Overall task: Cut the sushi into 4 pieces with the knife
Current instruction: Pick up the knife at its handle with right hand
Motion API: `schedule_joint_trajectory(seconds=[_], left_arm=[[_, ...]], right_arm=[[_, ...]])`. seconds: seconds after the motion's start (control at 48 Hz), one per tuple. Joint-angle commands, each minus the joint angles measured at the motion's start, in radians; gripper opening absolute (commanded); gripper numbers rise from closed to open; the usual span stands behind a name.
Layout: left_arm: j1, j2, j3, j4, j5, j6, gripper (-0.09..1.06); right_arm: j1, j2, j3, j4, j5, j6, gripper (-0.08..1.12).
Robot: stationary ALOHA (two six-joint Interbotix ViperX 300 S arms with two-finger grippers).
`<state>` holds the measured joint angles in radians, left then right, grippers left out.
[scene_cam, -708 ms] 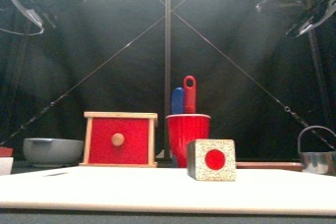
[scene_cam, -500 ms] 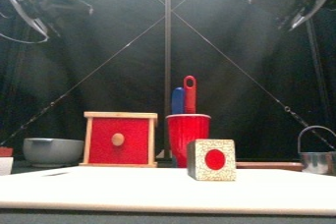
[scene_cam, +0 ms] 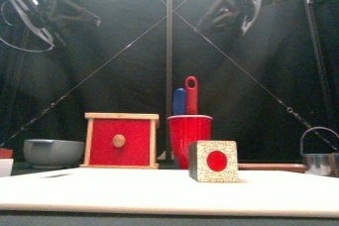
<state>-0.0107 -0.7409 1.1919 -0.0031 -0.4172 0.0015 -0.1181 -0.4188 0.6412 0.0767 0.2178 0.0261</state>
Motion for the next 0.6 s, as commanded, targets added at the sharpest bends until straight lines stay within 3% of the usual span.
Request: schedule_joint_trajectory(seconds=[0.021,0.125,0.229,0.604], left_arm=[[-0.002,0.006,-0.014,0.003,-0.009,0.002,-0.02],[-0.002,0.006,-0.014,0.003,-0.009,0.003,-0.02],[0.002,0.006,-0.014,0.003,-0.011,0.003,-0.02],[0.006,0.006,-0.014,0.003,-0.009,0.003,-0.02]], right_arm=[[-0.031,0.037,-0.097,-0.005,0.114,-0.002,0.61],[-0.052,0.078,-0.15,-0.017,0.19,-0.002,0.87],[-0.069,0.118,-0.195,-0.041,0.252,-0.003,1.05],[-0.074,0.291,-0.391,-0.124,0.548,-0.009,1.03]])
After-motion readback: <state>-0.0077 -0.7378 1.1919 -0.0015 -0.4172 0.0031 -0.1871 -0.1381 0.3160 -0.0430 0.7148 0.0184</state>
